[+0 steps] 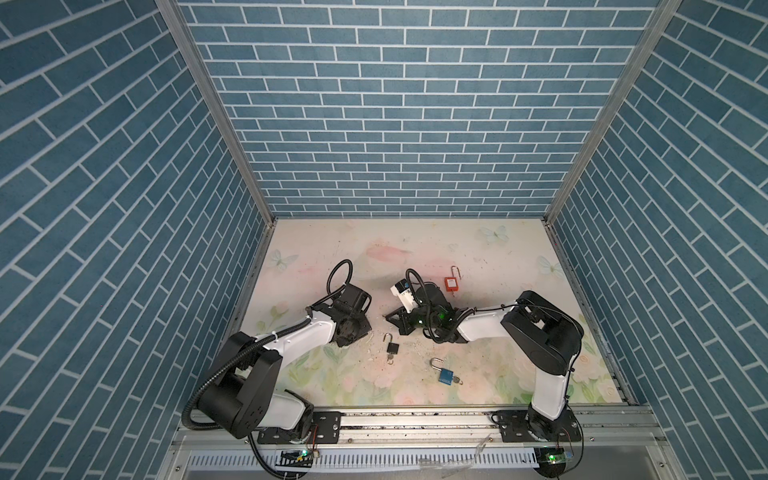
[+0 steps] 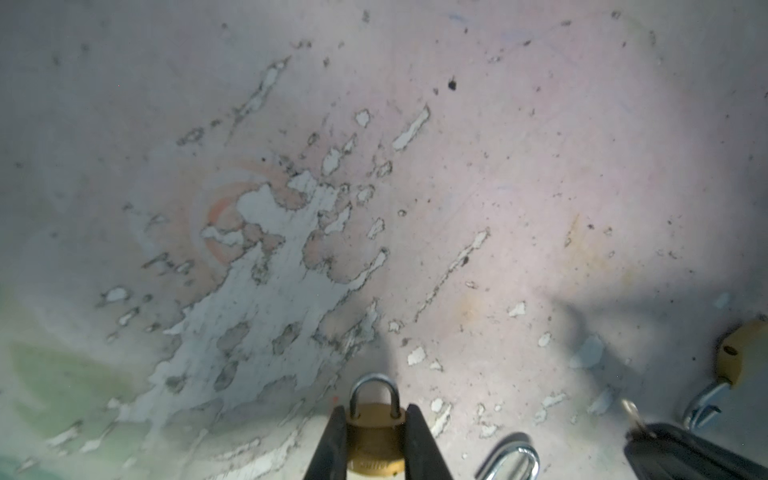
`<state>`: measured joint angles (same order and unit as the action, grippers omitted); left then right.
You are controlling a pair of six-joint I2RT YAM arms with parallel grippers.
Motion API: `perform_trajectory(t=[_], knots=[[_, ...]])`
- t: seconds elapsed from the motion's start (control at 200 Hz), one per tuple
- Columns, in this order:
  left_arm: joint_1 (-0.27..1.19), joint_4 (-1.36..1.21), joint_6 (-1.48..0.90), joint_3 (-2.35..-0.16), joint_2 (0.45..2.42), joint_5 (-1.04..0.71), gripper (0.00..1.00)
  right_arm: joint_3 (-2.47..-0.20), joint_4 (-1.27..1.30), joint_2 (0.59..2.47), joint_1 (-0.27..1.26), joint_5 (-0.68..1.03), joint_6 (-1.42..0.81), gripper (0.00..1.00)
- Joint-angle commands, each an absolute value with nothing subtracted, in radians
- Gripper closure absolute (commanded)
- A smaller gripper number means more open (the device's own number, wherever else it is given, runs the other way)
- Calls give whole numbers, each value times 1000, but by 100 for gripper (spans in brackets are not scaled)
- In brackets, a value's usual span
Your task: Lock with the key
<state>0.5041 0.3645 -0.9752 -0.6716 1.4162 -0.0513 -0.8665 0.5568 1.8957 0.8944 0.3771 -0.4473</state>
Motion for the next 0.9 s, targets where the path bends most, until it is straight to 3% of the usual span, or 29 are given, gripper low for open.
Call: perform_trajectory(t=[0.0, 0.185, 0.315, 0.455, 0.725, 0.895], knots=[[508, 340, -977, -699, 1431, -15, 100, -868, 555, 1881, 890, 371, -426, 100], [508, 334, -930, -707, 1452, -13, 100, -869, 554, 1884, 890, 371, -427, 100], [508, 336, -898, -727, 1488, -49, 86, -871, 554, 1887, 891, 372, -432, 100], [507, 322, -892, -726, 1503, -59, 82, -873, 552, 1887, 891, 373, -433, 100], [478, 273, -900, -674, 1422, -54, 59, -871, 547, 1879, 891, 373, -437, 100], [458, 264, -886, -661, 1359, -44, 59, -884, 538, 1882, 891, 379, -442, 100]])
